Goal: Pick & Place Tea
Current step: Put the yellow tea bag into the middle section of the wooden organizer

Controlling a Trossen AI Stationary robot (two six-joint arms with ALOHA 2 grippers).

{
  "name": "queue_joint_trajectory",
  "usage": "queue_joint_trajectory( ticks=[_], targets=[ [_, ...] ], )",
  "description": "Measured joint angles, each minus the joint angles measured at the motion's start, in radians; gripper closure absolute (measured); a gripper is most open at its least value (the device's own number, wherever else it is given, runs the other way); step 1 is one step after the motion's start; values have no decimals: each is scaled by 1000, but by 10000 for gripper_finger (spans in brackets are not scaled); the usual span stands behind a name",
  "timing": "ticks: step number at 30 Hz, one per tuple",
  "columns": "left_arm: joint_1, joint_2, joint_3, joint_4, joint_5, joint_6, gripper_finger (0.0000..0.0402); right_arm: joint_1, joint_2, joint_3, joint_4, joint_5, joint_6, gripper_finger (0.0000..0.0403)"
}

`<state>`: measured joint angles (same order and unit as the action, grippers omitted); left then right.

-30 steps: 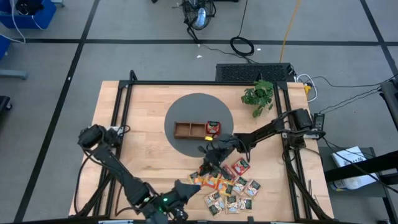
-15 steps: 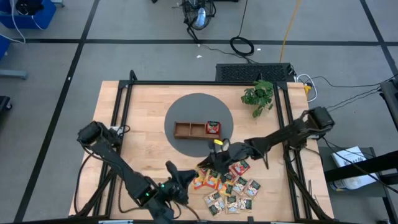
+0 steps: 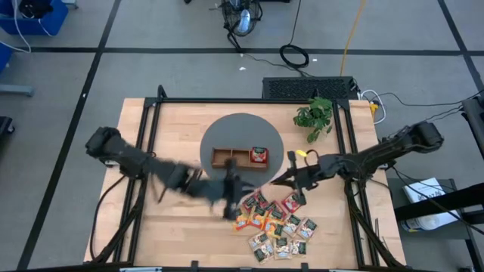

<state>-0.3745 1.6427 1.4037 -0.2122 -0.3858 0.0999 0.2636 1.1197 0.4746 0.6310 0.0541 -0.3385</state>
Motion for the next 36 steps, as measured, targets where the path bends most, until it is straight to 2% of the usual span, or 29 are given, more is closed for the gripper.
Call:
queue_joint_trajectory(
  ticks=[1, 3, 6, 10, 13, 16, 23, 26, 31, 36],
  targets=[
    [41, 1, -24, 49, 86, 11, 339, 0, -13, -25, 14, 13, 7, 403],
    [102, 10, -69, 102, 162, 37, 339, 0, -26, -70, 50, 45, 13, 403],
    [167, 43, -114, 223, 176, 59, 339, -1, -36, -126, 52, 78, 12, 403],
    [213, 74, -164, 377, 218, 40, 339, 0, -36, -170, 59, 183, 11, 403],
    [219, 87, -191, 476, 228, 18, 339, -1, -37, -189, 123, 184, 8, 403],
    [230, 100, -215, 484, 215, -15, 339, 0, -38, -190, 186, 180, 0, 403],
    [234, 135, -227, 534, 262, -85, 335, 0, -37, -190, 225, 180, 10, 403],
    [222, 147, -228, 544, 227, -86, 311, 1, -37, -190, 217, 179, 12, 403],
    [215, 143, -226, 579, 148, -86, 235, 21, -37, -190, 217, 180, 6, 403],
    [219, 144, -226, 611, 131, -84, 181, 19, -36, -185, 232, 184, -11, 403]
  ],
)
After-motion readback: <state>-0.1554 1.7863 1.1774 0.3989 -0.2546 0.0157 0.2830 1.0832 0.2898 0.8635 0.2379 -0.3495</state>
